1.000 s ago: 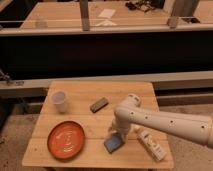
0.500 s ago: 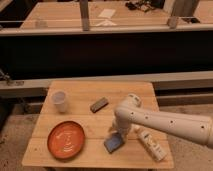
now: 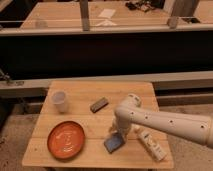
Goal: Place the white sponge in the ceramic cup
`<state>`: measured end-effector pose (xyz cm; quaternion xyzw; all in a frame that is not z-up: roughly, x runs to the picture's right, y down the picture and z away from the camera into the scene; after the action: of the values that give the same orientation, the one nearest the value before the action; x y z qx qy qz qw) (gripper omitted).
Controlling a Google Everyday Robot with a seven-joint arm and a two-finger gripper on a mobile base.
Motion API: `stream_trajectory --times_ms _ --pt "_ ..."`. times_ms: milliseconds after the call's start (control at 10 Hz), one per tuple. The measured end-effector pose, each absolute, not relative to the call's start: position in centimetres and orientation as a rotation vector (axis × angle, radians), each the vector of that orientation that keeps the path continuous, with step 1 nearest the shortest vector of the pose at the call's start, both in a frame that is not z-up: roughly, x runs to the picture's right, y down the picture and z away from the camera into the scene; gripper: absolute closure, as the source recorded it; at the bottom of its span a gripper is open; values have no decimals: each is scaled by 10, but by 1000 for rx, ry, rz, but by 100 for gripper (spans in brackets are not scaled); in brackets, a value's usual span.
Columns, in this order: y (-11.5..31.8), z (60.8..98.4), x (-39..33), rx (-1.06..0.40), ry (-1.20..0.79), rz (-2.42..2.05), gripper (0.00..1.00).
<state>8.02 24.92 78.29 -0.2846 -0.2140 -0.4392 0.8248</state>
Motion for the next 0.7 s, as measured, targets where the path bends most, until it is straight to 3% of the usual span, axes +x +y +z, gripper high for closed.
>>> stream_trajectory --times_ms 700 --pt "249 784 81 -607 -453 -953 38"
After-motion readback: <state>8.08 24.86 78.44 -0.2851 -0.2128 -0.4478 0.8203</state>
